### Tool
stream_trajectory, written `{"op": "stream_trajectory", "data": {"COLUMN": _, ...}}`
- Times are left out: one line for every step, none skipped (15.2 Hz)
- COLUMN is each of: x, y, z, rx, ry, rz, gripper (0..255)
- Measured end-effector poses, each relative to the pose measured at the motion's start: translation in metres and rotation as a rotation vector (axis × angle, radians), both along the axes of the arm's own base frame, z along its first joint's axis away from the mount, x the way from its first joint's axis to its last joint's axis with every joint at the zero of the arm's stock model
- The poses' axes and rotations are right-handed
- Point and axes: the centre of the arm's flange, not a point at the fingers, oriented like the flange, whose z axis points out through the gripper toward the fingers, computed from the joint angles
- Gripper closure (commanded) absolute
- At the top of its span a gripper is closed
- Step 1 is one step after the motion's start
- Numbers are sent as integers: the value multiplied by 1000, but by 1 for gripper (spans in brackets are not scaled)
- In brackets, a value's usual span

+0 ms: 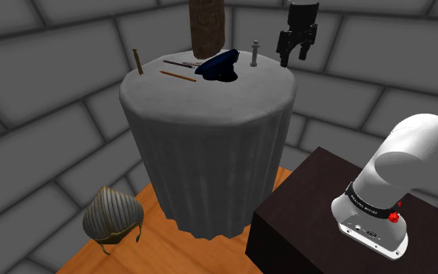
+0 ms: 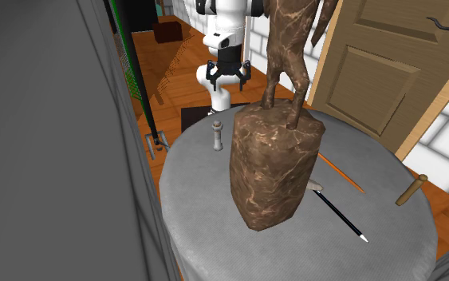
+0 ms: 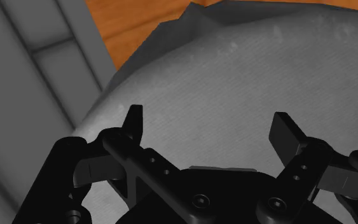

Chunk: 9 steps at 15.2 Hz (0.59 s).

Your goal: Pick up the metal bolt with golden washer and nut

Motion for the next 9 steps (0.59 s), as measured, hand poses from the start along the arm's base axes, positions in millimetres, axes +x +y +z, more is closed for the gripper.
{"op": "stream_trajectory", "data": {"x": 12, "y": -3, "z": -2, "rx": -10, "ry": -2, "rz": -2, "gripper": 0}}
{"op": "stream_trajectory", "data": {"x": 24, "y": -8, "z": 0, "rx": -19, "ry": -4, "rz": -4, "gripper": 0}}
{"op": "stream_trajectory", "data": {"x": 36, "y": -9, "z": 0, "rx": -29, "ry": -7, "rz": -6, "gripper": 0}}
{"op": "stream_trajectory", "data": {"x": 49, "y": -11, "z": 3, "rx": -38, "ry": -9, "rz": -9, "gripper": 0}}
{"op": "stream_trajectory", "data": {"x": 60, "y": -14, "z": 3, "rx": -47, "ry": -12, "rz": -11, "gripper": 0}}
{"op": "stream_trajectory", "data": {"x": 72, "y": -17, "z": 7, "rx": -57, "ry": -15, "rz": -13, "gripper": 0}}
{"op": "stream_trajectory", "data": {"x": 84, "y": -22, "z": 9, "rx": -67, "ry": -18, "rz": -15, "gripper": 0}}
{"op": "stream_trajectory", "data": {"x": 96, "y": -23, "z": 10, "rx": -76, "ry": -20, "rz": -18, "gripper": 0}}
{"op": "stream_trajectory", "data": {"x": 108, "y": -25, "z": 11, "rx": -85, "ry": -23, "rz": -20, "gripper": 0}}
